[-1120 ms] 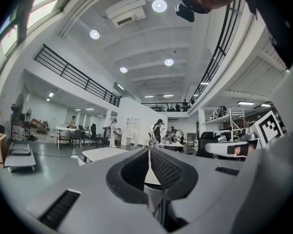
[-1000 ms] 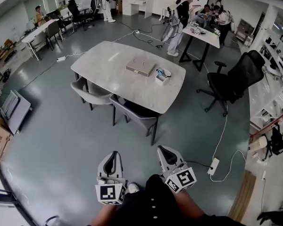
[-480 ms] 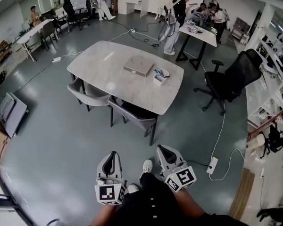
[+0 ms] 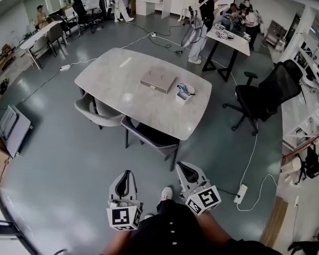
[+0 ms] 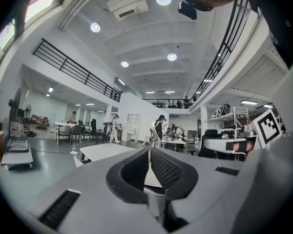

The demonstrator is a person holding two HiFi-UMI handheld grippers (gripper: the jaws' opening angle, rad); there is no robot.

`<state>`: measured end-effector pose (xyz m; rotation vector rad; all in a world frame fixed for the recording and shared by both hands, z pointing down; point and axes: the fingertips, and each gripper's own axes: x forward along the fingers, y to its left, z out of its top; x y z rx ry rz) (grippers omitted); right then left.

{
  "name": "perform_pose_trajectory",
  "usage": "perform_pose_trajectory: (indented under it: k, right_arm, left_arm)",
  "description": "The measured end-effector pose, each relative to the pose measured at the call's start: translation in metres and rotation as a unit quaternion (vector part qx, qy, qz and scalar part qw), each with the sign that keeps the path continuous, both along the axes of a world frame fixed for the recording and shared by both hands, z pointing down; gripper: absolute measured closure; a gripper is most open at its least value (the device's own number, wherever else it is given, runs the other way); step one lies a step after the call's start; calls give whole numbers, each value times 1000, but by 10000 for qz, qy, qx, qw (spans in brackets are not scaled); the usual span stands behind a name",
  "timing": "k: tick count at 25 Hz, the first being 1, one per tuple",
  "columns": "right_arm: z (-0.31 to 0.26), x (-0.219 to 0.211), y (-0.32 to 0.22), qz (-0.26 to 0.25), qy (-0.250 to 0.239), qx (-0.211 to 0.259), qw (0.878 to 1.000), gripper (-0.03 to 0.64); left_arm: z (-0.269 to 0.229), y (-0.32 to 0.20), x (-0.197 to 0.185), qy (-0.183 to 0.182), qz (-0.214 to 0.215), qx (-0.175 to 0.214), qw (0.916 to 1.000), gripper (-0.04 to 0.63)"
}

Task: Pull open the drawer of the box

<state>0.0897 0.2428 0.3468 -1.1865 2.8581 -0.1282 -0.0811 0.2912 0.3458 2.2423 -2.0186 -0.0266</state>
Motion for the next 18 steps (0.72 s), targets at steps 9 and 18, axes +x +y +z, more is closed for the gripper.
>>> perform_pose_trajectory:
  k: [9,18]
  right_arm:
    - [-5,4,-86,-147,-140,-48,9998,620]
    - [2,24,-154,-298,-178,-108,9993,620]
  left_arm:
    - [-7,-80,4,-35,-178,78,9998,575]
    - [-4,-134,25,-115,-275,14,9996,575]
